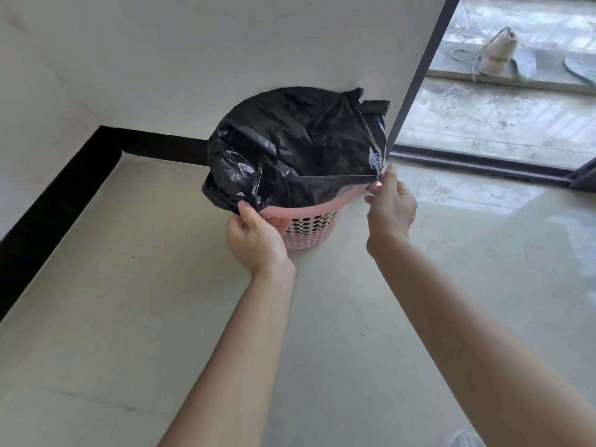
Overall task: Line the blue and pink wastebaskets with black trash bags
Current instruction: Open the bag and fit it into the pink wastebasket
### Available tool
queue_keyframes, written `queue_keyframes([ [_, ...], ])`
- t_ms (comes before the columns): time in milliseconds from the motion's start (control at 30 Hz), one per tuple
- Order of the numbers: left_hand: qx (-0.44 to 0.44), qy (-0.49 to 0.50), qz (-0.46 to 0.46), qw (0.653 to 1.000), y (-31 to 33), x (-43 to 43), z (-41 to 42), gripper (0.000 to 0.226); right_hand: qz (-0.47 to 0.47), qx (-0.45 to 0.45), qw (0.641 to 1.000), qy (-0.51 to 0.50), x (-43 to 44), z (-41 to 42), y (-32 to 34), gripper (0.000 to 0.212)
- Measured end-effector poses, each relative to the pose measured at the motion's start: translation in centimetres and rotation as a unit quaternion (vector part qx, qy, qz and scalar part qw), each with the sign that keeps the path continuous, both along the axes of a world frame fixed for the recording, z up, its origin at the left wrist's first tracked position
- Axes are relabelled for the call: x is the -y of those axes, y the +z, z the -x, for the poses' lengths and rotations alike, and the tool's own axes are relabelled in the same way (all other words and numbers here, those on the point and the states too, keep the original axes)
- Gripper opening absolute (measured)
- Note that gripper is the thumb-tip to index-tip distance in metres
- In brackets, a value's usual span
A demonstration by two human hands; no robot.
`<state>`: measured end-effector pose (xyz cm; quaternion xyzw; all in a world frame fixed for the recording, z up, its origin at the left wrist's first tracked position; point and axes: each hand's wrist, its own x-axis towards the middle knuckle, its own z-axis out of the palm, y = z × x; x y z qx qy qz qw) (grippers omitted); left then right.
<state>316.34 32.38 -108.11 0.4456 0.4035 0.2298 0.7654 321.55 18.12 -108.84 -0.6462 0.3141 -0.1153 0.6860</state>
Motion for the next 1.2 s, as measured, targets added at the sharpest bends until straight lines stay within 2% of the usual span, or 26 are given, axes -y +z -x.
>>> queue_keyframes([
  [67, -0.008, -0.023, -0.029, 0.999, -0.6, -0.2, 0.5, 0.031, -0.038, -0.018, 0.999, 0.014, 0.1, -0.3, 0.4, 0.048],
  [200, -0.009, -0.010, -0.084, 0.996, -1.5, -0.2, 1.3, 0.030, 0.050, 0.013, 0.999, -0.011, 0.4, -0.7, -0.1, 0.022],
  [300, -0.045, 0.020, -0.077, 0.996, -2.9, -0.4, 1.3, 0.027, 0.060, 0.008, 0.997, -0.051, 0.5, -0.5, -1.7, 0.022],
  [367, -0.093, -0.005, -0.036, 0.995, -3.9, -0.8, 1.1, 0.029, 0.022, -0.017, 0.999, -0.016, 0.6, -0.5, -2.6, 0.025],
  [433, -0.136, -0.067, 0.000, 0.988, -4.8, -1.4, 0.6, 0.028, 0.043, -0.050, 0.997, 0.040, 1.2, -1.0, -3.2, 0.026],
  [500, -0.157, -0.110, 0.030, 0.981, -5.2, -2.3, -0.3, 0.027, 0.133, -0.069, 0.986, 0.066, 2.1, -1.7, -3.3, 0.020],
  [633, -0.157, -0.110, 0.099, 0.976, -4.2, -4.2, -1.8, 0.014, 0.299, -0.033, 0.946, 0.119, 2.8, -1.8, -3.6, 0.010],
  [700, -0.129, -0.073, 0.160, 0.976, -3.2, -4.9, -2.1, 0.010, 0.279, -0.059, 0.945, 0.161, 3.1, -2.1, -3.5, 0.014],
  [733, -0.115, -0.051, 0.178, 0.976, -2.8, -5.1, -2.1, 0.008, 0.219, -0.086, 0.955, 0.181, 3.2, -2.5, -3.1, 0.016],
  [767, -0.114, -0.034, 0.172, 0.978, -2.4, -5.3, -2.1, 0.005, 0.141, -0.118, 0.962, 0.203, 3.4, -2.8, -2.7, 0.016],
  [800, -0.133, -0.024, 0.136, 0.981, -1.9, -5.2, -2.0, 0.010, 0.071, -0.150, 0.960, 0.225, 3.7, -3.1, -2.3, 0.012],
  [833, -0.155, -0.016, 0.090, 0.984, -1.5, -4.8, -2.0, 0.026, 0.023, -0.179, 0.952, 0.249, 4.1, -3.3, -2.0, 0.011],
  [900, -0.143, -0.004, -0.015, 0.990, -0.8, -3.7, -1.9, 0.055, -0.016, -0.225, 0.927, 0.301, 4.8, -3.3, -1.7, 0.014],
  [967, -0.057, -0.049, -0.085, 0.993, -0.2, -2.5, -1.9, 0.064, -0.016, -0.254, 0.908, 0.333, 5.1, -3.4, -1.7, 0.012],
  [1000, -0.017, -0.065, -0.106, 0.992, -0.1, -2.3, -2.0, 0.064, -0.005, -0.253, 0.911, 0.325, 5.2, -3.6, -1.6, 0.012],
  [1067, 0.005, -0.095, -0.180, 0.979, 0.0, -2.9, -2.5, 0.062, 0.006, -0.192, 0.952, 0.237, 5.2, -4.2, -1.5, 0.024],
  [1133, -0.020, -0.121, -0.238, 0.964, -0.2, -4.1, -3.1, 0.059, -0.017, -0.090, 0.985, 0.148, 5.0, -5.0, -0.9, 0.032],
  [1200, -0.015, -0.131, -0.218, 0.967, -0.5, -5.0, -3.7, 0.055, 0.000, -0.013, 0.992, 0.124, 4.5, -5.4, -0.3, 0.036],
])
